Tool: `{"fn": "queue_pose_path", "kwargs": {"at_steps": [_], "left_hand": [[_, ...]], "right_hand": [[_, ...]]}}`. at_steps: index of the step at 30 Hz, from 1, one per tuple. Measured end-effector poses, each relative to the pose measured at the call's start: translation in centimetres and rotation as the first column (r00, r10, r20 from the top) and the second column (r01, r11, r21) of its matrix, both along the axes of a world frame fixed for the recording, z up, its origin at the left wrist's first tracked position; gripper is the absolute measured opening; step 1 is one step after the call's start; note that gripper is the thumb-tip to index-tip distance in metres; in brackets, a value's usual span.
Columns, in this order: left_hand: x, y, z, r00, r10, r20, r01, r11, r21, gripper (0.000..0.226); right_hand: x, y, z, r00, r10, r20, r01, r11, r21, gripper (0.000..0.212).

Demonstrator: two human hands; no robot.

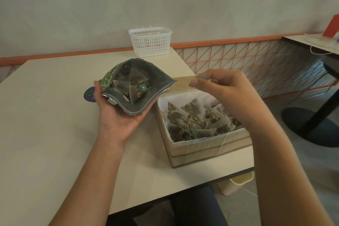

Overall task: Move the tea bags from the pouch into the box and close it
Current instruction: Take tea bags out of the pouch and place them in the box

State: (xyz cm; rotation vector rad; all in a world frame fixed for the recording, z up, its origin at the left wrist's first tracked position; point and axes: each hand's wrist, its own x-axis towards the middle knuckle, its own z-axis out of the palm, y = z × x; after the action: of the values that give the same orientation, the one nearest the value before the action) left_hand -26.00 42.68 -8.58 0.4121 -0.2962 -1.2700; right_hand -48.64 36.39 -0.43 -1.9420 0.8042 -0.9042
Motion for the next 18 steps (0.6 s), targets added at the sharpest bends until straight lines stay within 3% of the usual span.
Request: {"fn": "queue_pose_path", "kwargs": {"at_steps": [6,8,12,16,18], "left_hand": [[-0.1,0.1,0.2,1.000,-0.001,-0.007,0.001,1.000,0.008,0.081],[0.0,0.1,0.2,1.000,0.002,0.001,-0.002,1.000,0.013,0.080],[0.0,0.1,0.2,1.000,-0.007,0.005,0.007,1.000,0.003,0.080],[0.0,0.1,0.2,1.000,0.011,0.013,-0.011,1.000,0.017,0.078],[0.0,0.1,0.3,1.000,0.018,0.017,-0.018,1.000,0.020,0.078]], "right_hand": [[-0.2,0.2,-0.5,0.981,0.112,-0.158,-0.112,0.994,0.009,0.019],[0.0,-0.5,-1.5,0.956,0.090,-0.279,-0.096,0.995,-0.010,0.019],[0.2,-1.7,-3.5,0.781,-0.071,-0.620,-0.027,0.989,-0.147,0.015],[1.2,-1.4,-3.7,0.737,-0.181,-0.651,-0.003,0.963,-0.271,0.028],[2.0,-1.5,-4.1,0.732,-0.142,-0.667,-0.058,0.962,-0.268,0.034]]}}
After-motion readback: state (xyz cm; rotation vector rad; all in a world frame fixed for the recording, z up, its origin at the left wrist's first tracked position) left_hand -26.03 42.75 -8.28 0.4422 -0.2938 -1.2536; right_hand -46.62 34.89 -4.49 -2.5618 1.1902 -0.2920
